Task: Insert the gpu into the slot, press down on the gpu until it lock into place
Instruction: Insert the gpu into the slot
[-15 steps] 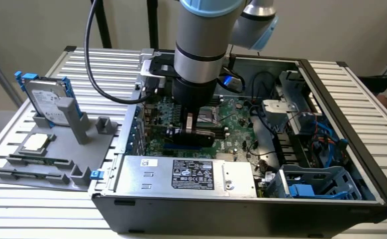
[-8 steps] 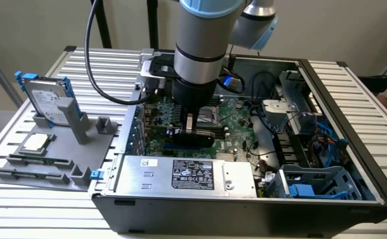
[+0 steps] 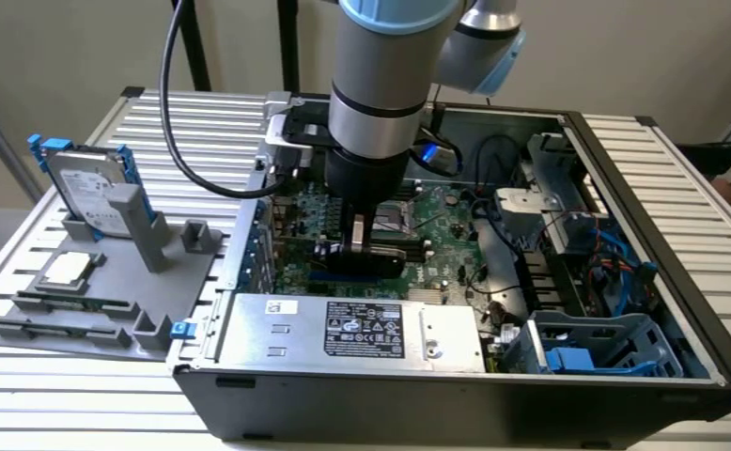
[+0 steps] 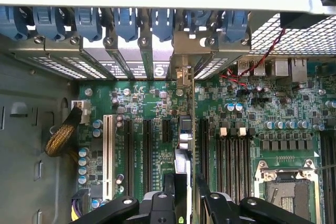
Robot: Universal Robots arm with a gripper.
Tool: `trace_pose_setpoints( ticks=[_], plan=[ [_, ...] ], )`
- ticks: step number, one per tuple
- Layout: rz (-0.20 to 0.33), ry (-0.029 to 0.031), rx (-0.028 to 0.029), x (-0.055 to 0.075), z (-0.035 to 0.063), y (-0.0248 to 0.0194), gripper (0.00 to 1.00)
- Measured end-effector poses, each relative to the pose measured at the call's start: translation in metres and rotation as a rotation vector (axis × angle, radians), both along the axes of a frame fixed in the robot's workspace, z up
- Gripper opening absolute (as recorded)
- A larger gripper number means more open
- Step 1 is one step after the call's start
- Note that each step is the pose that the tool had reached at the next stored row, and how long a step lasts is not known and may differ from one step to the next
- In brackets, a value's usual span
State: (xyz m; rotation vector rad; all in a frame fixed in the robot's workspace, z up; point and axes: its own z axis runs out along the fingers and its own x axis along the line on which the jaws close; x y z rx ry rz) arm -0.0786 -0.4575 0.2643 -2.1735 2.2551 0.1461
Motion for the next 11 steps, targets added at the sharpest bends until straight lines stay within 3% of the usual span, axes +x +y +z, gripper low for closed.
trace_pose_setpoints(
  ticks=[7, 11],
  plan=[
    [0.000, -0.0015, -0.0003, -0.0005, 0.0015, 0.0000, 0.26],
    [0.000, -0.0079, -0.0002, -0.0014, 0.0019, 0.0000, 0.26]
  ],
)
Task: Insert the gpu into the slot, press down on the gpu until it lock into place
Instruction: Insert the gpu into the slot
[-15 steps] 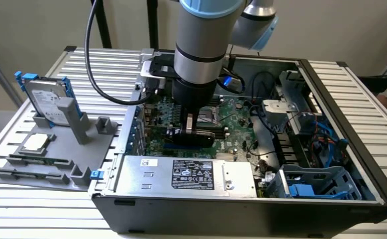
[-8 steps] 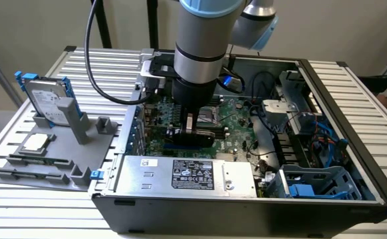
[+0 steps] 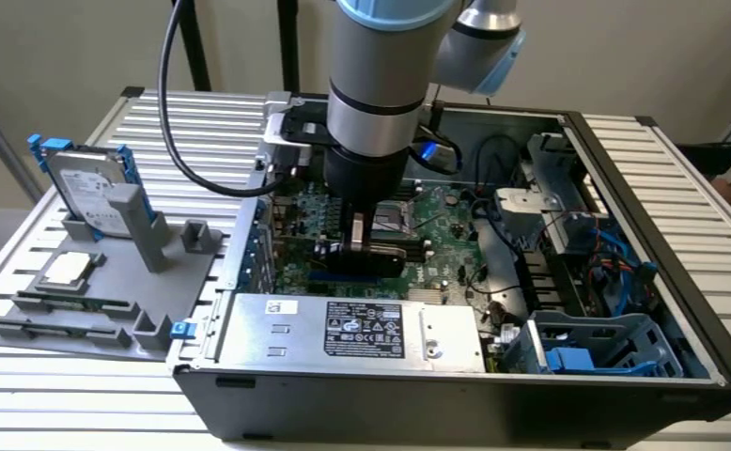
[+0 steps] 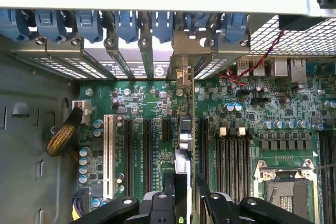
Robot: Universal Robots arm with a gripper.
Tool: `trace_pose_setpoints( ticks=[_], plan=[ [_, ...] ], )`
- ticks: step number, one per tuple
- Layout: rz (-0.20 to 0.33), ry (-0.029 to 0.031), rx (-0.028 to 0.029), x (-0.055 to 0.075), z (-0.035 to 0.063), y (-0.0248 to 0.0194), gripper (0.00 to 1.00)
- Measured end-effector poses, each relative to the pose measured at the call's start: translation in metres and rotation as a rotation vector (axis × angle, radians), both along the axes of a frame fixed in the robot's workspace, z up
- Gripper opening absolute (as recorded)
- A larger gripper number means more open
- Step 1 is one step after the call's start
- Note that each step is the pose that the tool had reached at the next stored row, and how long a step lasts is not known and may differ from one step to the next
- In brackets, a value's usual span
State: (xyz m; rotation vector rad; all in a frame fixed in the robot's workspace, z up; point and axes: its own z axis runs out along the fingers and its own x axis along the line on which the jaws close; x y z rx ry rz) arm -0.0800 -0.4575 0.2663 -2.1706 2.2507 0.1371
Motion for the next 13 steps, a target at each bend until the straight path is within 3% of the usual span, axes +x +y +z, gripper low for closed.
trace_pose_setpoints(
  ticks=[2, 5, 6, 9, 13],
  plan=[
    [0.000, -0.0033, -0.0001, -0.0008, 0.0000, 0.0000, 0.26],
    [0.000, -0.0037, -0.0014, -0.0009, -0.0002, 0.0000, 0.26],
    [0.000, -0.0036, -0.0054, -0.0010, -0.0003, 0.0000, 0.26],
    [0.002, -0.0045, -0.0248, -0.0011, -0.0004, 0.0001, 0.26],
    [0.004, -0.0052, -0.0280, -0.0011, -0.0003, 0.0005, 0.26]
  ],
)
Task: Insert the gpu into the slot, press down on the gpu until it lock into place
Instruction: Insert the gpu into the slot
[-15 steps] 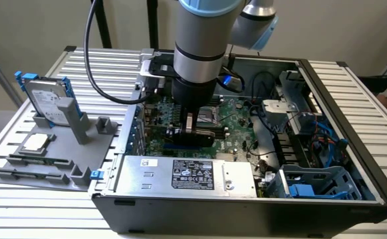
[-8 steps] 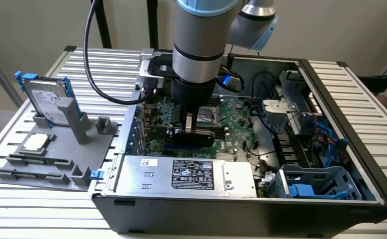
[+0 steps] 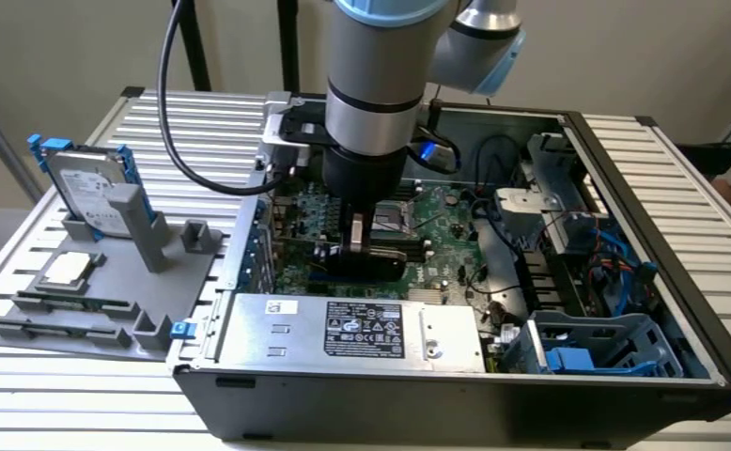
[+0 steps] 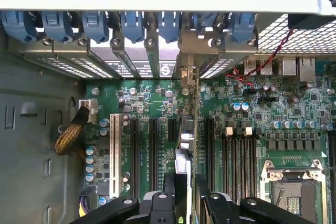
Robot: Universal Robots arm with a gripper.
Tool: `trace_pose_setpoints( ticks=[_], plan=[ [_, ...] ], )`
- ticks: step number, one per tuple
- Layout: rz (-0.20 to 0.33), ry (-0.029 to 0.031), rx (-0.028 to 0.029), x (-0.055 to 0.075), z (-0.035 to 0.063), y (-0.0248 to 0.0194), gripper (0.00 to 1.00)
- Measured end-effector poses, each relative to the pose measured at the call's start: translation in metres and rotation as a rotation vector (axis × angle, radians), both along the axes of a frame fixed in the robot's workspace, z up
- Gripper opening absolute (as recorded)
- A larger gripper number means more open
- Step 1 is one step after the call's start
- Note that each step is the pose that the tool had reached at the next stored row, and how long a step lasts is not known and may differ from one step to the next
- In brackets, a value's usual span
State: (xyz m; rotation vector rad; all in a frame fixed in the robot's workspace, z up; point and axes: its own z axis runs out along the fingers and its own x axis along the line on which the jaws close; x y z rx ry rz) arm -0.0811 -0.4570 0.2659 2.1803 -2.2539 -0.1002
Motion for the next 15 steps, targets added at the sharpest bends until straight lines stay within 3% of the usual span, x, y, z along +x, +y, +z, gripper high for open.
trace_pose_setpoints(
  ticks=[9, 15],
  plan=[
    [0.003, -0.0003, 0.0001, 0.0000, 0.0002, 0.0032, 0.26],
    [0.005, -0.0022, 0.0047, -0.0008, 0.0002, 0.0037, 0.26]
  ],
)
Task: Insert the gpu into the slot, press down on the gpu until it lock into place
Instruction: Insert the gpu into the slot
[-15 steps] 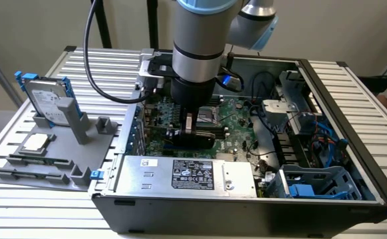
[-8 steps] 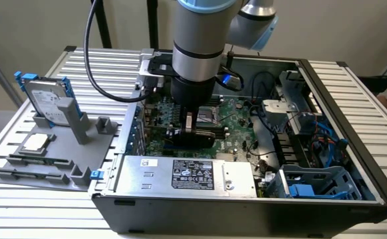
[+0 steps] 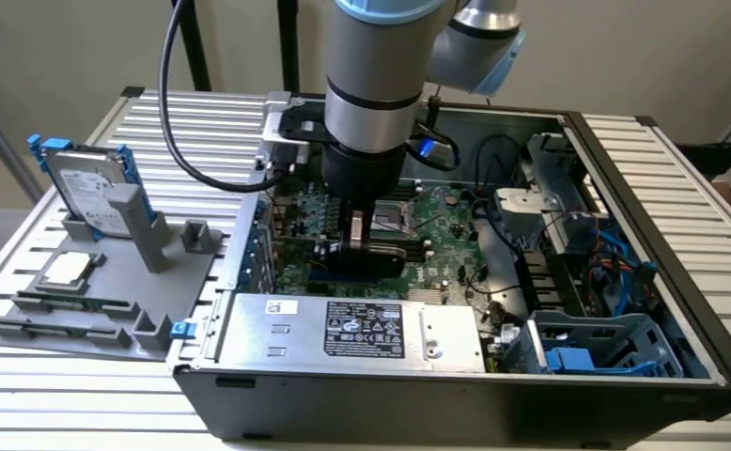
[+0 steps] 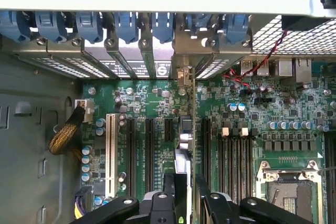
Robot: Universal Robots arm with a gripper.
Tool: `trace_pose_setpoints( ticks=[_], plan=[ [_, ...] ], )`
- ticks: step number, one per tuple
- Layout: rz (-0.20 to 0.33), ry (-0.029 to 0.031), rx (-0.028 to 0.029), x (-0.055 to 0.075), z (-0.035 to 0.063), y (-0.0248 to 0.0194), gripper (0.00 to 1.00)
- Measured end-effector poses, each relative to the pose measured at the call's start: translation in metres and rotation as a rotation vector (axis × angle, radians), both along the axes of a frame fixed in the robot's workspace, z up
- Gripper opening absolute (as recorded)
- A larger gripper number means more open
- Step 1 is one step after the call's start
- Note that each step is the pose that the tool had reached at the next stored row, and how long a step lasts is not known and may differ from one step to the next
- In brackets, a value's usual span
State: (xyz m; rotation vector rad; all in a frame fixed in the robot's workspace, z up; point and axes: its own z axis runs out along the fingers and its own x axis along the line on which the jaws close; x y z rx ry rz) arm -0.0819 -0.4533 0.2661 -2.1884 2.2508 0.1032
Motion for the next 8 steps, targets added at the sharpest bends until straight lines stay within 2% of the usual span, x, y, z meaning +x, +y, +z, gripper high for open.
trace_pose_setpoints(
  ticks=[2, 6, 8],
  plan=[
    [0.001, -0.0027, 0.0020, -0.0004, 0.0000, 0.0000, 0.26],
    [0.006, -0.0128, 0.0032, -0.0009, -0.0007, 0.0001, 0.26],
    [0.008, -0.0133, 0.0031, -0.0016, -0.0010, 0.0001, 0.26]
  ],
)
